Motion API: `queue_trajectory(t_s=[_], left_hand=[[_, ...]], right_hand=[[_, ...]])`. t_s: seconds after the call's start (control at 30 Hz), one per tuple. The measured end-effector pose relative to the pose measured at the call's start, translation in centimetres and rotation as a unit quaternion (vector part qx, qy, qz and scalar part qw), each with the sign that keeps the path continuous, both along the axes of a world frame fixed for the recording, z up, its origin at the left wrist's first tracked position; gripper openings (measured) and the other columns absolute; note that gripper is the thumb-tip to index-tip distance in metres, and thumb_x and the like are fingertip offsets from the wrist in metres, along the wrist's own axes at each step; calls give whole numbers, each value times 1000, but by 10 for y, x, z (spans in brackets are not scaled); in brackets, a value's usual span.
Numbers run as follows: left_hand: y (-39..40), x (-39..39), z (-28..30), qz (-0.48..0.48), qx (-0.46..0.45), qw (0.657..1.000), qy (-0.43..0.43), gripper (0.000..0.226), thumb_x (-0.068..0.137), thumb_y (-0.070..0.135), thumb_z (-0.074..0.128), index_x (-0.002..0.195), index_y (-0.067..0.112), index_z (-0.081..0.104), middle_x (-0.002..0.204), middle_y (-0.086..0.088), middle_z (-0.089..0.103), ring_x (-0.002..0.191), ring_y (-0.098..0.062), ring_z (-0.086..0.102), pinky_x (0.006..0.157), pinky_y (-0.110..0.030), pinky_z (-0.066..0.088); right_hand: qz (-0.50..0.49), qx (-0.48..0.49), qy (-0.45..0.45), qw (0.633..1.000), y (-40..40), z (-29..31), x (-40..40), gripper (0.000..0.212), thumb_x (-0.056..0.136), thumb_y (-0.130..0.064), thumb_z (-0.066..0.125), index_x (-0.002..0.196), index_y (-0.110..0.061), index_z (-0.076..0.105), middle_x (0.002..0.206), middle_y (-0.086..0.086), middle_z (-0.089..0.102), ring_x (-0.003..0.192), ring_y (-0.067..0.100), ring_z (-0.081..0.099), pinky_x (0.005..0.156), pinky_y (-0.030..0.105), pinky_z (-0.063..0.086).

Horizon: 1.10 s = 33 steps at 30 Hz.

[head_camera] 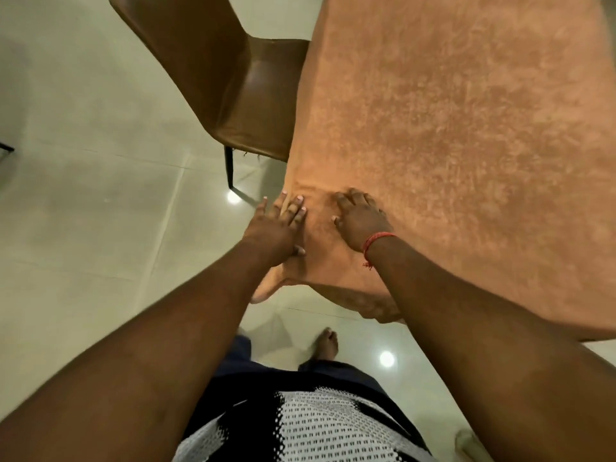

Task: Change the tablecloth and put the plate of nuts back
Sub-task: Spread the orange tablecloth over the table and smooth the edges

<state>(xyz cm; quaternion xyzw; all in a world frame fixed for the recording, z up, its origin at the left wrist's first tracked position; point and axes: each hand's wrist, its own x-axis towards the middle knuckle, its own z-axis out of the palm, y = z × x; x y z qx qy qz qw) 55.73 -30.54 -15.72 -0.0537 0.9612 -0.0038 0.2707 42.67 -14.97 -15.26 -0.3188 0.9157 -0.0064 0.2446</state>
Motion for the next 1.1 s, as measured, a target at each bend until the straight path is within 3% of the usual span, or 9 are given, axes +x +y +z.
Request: queue_trajectory(t_s=[0.13, 0.33, 0.57, 0.73, 0.97, 1.1], left_hand=[[-10, -2, -1, -32, 17, 999, 5, 89, 96, 64, 36, 157, 18, -9, 164, -6, -19, 150, -32, -19, 119, -60, -3], [-36, 19, -8, -175, 50, 983, 33, 78, 100, 55, 35, 158, 16, 2, 166, -8, -9, 152, -29, -12, 119, -55, -6], [-42, 28, 4, -332, 31, 943, 11, 73, 101, 49, 35, 158, 12, 9, 166, -12, -2, 153, -32, 1, 122, -51, 4], [-3, 42, 16, -343, 10, 939, -33, 71, 98, 51, 35, 158, 20, 13, 166, -13, 2, 151, -35, 6, 121, -54, 9], [35, 59, 22, -265, 29, 962, -57, 76, 95, 63, 36, 155, 18, 19, 163, -14, 16, 148, -36, 20, 119, -50, 23], [52, 74, 21, -218, 36, 974, -60, 71, 98, 54, 40, 155, 16, 21, 162, -13, 21, 145, -33, 28, 116, -49, 29]], right_hand=[[-51, 9, -9, 999, 0, -3, 14, 59, 99, -41, 44, 153, -35, 21, 164, 1, 10, 149, 32, 10, 118, 53, 22], [-180, 29, -26, 983, -40, 2, 77, 60, 102, -39, 34, 157, -29, 11, 165, 0, -2, 151, 32, -1, 120, 50, 10], [-303, 2, -52, 951, -35, 14, 158, 60, 99, -37, 40, 154, -31, 18, 165, 1, 3, 151, 31, 1, 119, 54, 12], [-350, 0, -81, 933, 2, 20, 191, 56, 100, -32, 39, 154, -29, 22, 165, 2, 3, 151, 31, 4, 119, 56, 13], [-355, -35, -99, 929, 53, 21, 220, 59, 101, -37, 42, 155, -33, 18, 166, 2, 3, 151, 32, 4, 119, 53, 10], [-335, -46, -107, 935, 81, 17, 240, 61, 102, -37, 42, 156, -30, 16, 166, 3, 1, 151, 33, 4, 119, 54, 12]])
